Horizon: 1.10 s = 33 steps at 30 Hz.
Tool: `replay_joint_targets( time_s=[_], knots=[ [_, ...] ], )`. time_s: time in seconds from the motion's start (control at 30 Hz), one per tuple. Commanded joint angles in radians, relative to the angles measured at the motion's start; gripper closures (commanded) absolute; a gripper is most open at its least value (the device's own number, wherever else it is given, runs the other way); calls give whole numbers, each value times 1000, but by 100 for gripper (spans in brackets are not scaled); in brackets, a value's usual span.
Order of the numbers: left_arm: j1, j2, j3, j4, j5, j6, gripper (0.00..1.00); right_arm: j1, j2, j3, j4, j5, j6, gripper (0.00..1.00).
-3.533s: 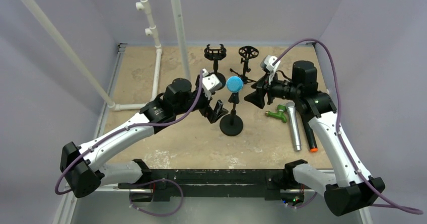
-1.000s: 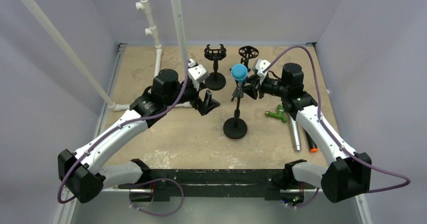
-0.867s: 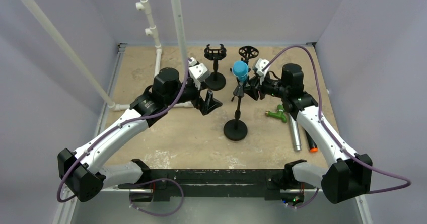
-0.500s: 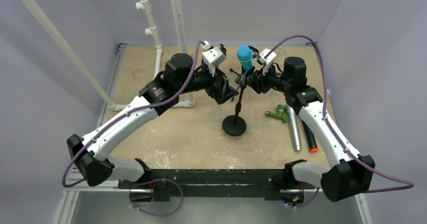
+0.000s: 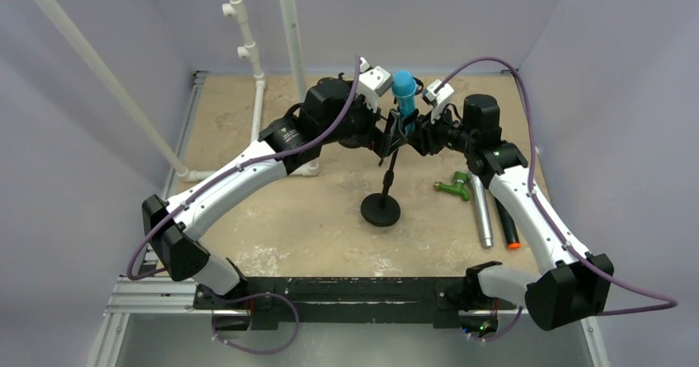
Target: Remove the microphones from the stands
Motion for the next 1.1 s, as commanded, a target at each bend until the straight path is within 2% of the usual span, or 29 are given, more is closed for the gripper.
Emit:
replay_joint_targets(
  time_s=[0.0,0.13,0.37,0.63,0.77,0.93,1.07],
  knots=[
    [-21,18,70,-18,-56,-29,10,-1,-39,34,75,-7,68,100],
    [-33,40,90,-33,-54,-31,25,-1,-43,27,77,0,68,100],
    [-48,69,94,-41,-68,-40,44,-1,-50,9,81,0,69,100],
    [-50,77,100,-43,-93,-23,55,-1,-64,-13,85,-3,65,100],
    [-50,70,92,-41,-92,-6,64,-1,-74,-19,80,-10,42,100],
    [-49,52,68,-24,-70,30,82,-1,-86,-31,72,-21,8,89],
    [-49,30,43,-10,-61,64,91,-1,-93,-33,64,-42,-8,80]
  ],
)
